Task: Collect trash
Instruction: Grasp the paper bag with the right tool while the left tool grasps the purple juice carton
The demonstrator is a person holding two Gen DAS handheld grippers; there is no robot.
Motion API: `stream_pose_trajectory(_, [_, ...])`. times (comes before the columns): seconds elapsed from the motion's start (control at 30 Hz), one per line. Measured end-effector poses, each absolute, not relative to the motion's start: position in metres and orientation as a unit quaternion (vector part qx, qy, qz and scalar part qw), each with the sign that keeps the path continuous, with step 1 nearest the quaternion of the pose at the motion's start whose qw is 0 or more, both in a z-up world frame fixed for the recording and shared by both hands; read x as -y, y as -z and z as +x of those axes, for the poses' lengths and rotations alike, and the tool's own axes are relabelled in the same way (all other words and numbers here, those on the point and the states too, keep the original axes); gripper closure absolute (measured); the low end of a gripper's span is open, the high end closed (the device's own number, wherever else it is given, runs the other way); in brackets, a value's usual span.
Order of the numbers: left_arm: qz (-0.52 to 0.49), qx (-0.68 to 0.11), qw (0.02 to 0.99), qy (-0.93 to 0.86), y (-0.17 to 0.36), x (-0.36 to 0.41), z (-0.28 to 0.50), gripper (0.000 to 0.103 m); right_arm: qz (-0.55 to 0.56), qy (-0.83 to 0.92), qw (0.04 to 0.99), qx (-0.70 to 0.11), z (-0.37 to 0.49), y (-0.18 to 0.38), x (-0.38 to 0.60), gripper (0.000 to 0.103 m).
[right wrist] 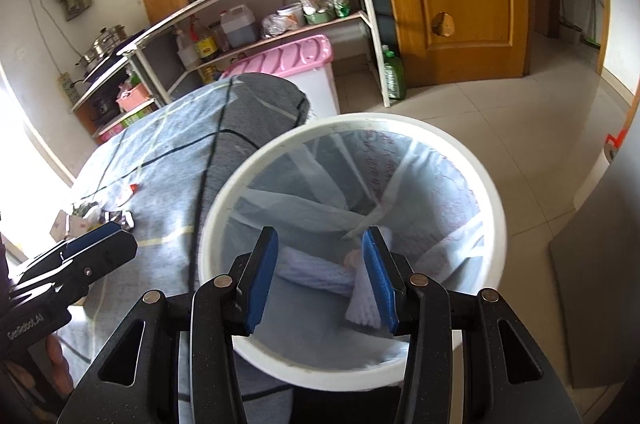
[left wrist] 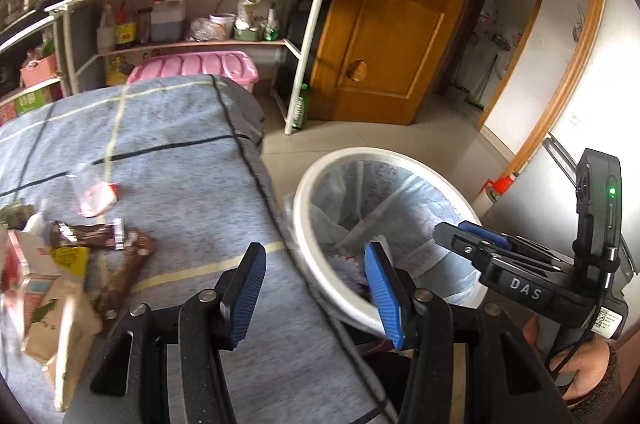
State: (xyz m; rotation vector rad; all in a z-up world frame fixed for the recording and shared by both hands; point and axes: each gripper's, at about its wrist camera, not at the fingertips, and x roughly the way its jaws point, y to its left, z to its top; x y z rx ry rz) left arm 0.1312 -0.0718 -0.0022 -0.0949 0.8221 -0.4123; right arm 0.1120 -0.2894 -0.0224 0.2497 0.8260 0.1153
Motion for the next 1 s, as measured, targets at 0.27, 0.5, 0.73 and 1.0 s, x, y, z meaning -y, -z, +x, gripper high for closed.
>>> stream_pose_trajectory(0.27, [-0.048,-0.369,0.920,0.126,-0.012,0.006,0.114,0.050,0.106,-0.112,0.909,-0.387,0.112,0.009,0.233,0.058])
stream_pose_trajectory(0.5, [-0.077,-0.361,0.927,0.067,-0.014,-0.058,0.105,0.048,0.093,-0.170,0.901,-0.387,0.116,0.003,0.176,0.058])
stream_pose_trajectory(0.73, [-0.108,-0.361,0.926,0.006,-0.008,-0.123,0.095,0.044,0.084,-0.217,0.889,-0.395,0.124,0.006,0.126,0.057])
stream_pose_trajectory(1.0, [-0.131,-0.371,0.919,-0.032,0.008,-0.175,0.096,0.040,0.068,-0.256,0.875,-0.406,0.133,0.013,0.078,0.056])
